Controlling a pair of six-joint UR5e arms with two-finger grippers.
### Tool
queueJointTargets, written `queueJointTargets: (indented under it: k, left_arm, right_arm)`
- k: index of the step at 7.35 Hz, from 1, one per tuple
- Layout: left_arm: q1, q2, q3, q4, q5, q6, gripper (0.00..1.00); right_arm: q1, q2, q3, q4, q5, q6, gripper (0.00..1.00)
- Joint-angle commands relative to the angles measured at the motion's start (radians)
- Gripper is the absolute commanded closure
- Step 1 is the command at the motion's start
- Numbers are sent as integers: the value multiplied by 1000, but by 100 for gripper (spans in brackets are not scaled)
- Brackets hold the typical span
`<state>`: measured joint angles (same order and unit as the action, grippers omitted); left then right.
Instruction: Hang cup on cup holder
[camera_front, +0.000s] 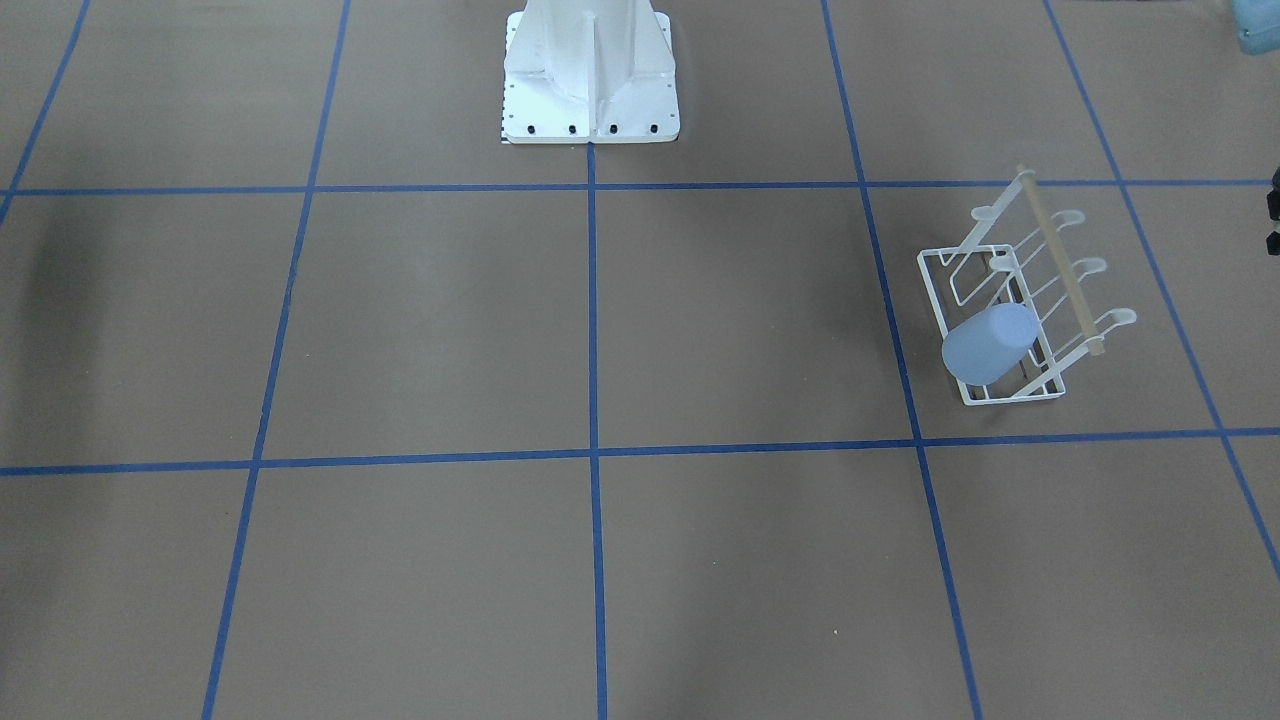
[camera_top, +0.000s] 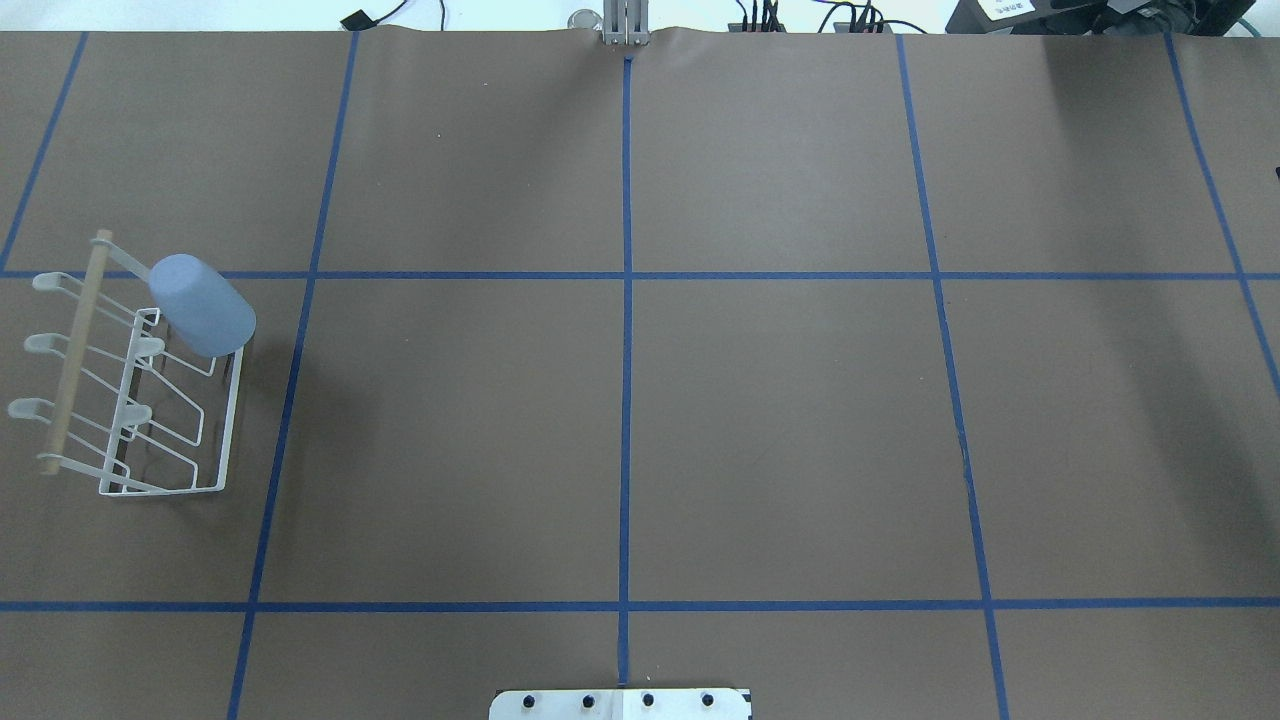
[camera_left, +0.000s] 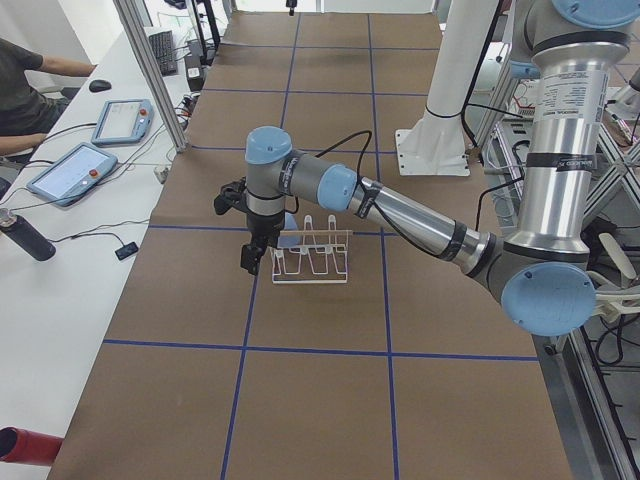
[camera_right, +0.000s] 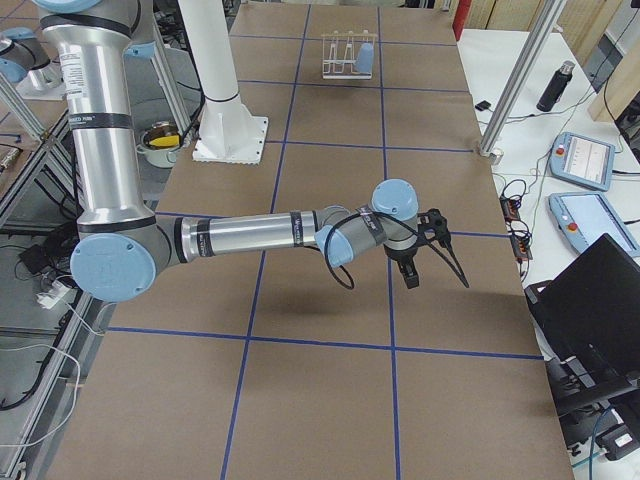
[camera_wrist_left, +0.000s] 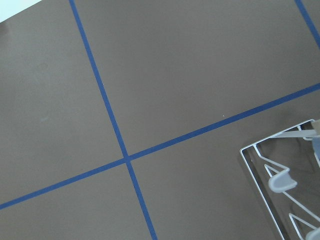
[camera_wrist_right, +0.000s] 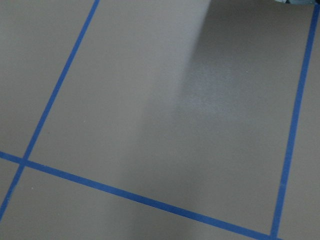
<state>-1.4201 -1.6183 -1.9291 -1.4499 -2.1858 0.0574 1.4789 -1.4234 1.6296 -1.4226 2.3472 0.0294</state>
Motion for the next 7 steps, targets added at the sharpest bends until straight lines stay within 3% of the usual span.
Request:
queueJointTargets:
  k: [1, 2, 5, 7]
  left_arm:
    - [-2, 18, 33, 6, -116, -11, 2]
    - [0, 26, 36, 16, -135, -49, 2]
    - [9, -8, 79, 17, -138, -145, 2]
    - [6, 13, 65, 7, -211, -228, 2]
  right_arm:
    - [82, 70, 71, -413, -49, -274, 0]
    - [84, 17, 143, -471, -133, -301, 0]
    - [71, -54, 153, -452, -134, -302, 0]
    - [70, -136, 214, -417, -125, -301, 0]
